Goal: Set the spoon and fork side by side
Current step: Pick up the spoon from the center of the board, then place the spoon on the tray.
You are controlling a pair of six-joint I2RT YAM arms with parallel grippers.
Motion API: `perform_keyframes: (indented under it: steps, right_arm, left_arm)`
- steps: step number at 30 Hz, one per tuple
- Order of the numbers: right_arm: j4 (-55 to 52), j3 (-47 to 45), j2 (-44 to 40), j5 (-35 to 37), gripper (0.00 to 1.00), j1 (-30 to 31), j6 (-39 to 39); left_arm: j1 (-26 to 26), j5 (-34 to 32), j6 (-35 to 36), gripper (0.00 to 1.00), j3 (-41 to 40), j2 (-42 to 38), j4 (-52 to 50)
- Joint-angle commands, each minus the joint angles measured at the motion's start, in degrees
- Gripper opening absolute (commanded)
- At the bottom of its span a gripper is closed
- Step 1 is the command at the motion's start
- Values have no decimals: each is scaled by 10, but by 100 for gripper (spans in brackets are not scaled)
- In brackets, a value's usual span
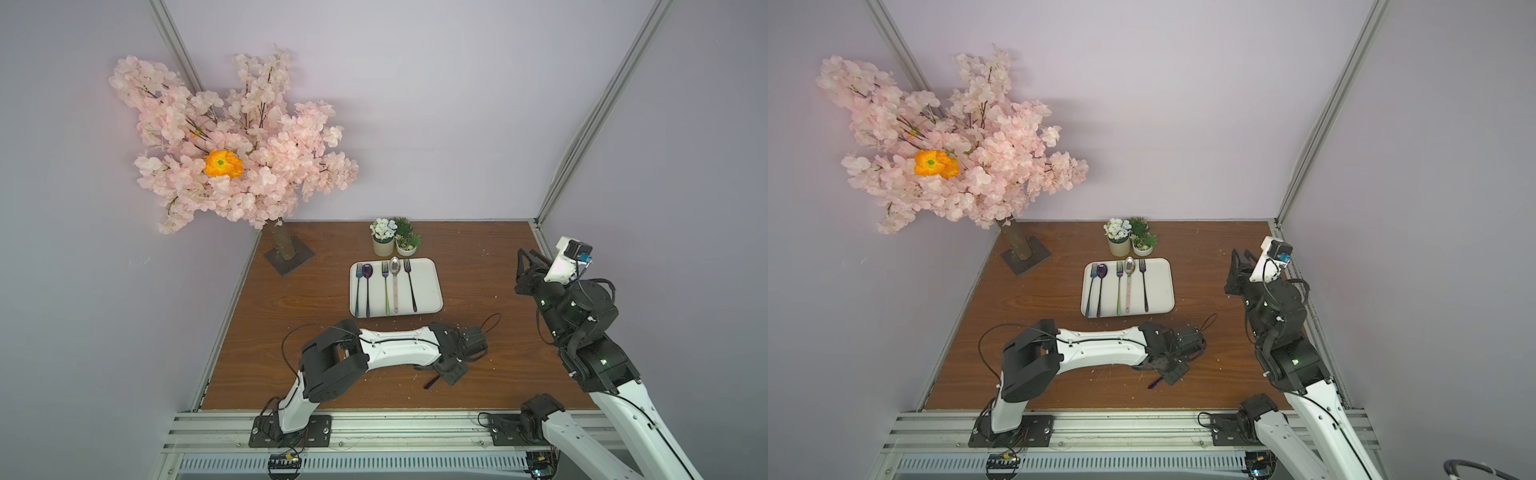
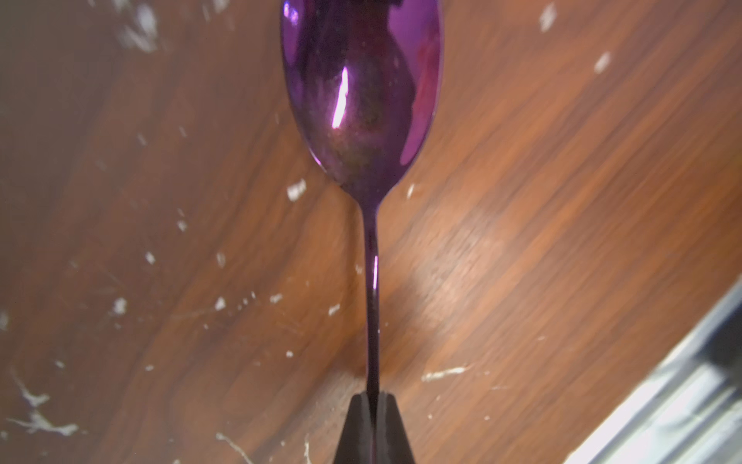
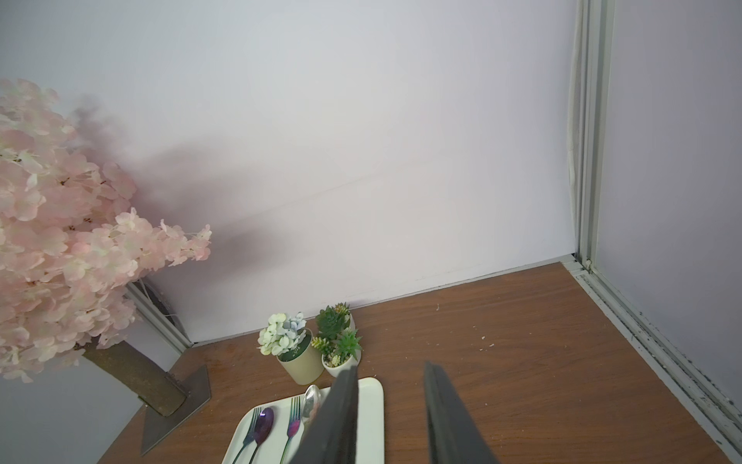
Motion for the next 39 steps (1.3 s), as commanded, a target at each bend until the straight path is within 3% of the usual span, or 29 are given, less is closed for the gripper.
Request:
perform_keyframes:
  steps: [1,8,29,39]
  right_arm:
    - [-1,-5,-19,24,30,-2,3]
    - [-3,-20,-38,38,30,-2,20]
    - [60,-84,-57,-58,30,-2,72]
    - [96,-117,-61,-112,31,-2,93]
  left_arm:
    - [16,-8,-3,0,22,-17,-5]
    - [48,-30,-26,0,37,-20,-5]
    - [233,-63,-185,0,155,41,-7]
    - [261,-74,-254,0,222,97,-8]
